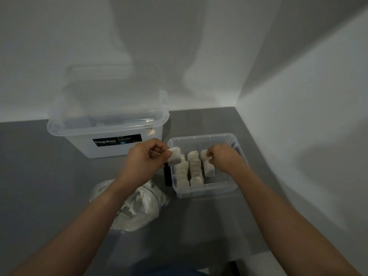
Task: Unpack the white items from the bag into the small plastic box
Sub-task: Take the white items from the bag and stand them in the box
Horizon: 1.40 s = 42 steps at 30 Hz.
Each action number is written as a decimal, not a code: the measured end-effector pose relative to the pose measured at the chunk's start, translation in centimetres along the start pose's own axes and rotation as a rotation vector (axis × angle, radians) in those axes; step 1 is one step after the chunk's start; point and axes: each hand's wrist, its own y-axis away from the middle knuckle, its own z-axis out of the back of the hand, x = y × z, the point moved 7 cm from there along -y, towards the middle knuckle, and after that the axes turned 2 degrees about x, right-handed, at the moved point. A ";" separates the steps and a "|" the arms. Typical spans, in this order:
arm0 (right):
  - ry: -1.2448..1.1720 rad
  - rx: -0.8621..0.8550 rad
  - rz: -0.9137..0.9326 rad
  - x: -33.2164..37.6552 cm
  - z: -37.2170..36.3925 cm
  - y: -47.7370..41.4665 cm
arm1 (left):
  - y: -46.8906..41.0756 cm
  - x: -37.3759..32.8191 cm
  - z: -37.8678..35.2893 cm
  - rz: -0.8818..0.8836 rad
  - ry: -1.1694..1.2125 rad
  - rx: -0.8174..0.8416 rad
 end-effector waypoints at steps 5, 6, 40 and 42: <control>-0.500 -0.425 0.128 1.0 6.2 6.1 | -0.2 -0.9 -1.9 -0.080 -0.111 0.054; -0.593 -0.422 0.185 1.9 7.3 7.5 | -0.3 -1.2 -2.2 -0.102 -0.146 0.057; -0.057 -0.043 0.026 -0.3 -1.1 1.4 | -0.2 2.6 -4.8 -0.070 -0.893 0.390; -0.063 -0.040 0.012 -0.4 -1.0 1.5 | -0.2 2.7 -4.7 -0.074 -0.884 0.396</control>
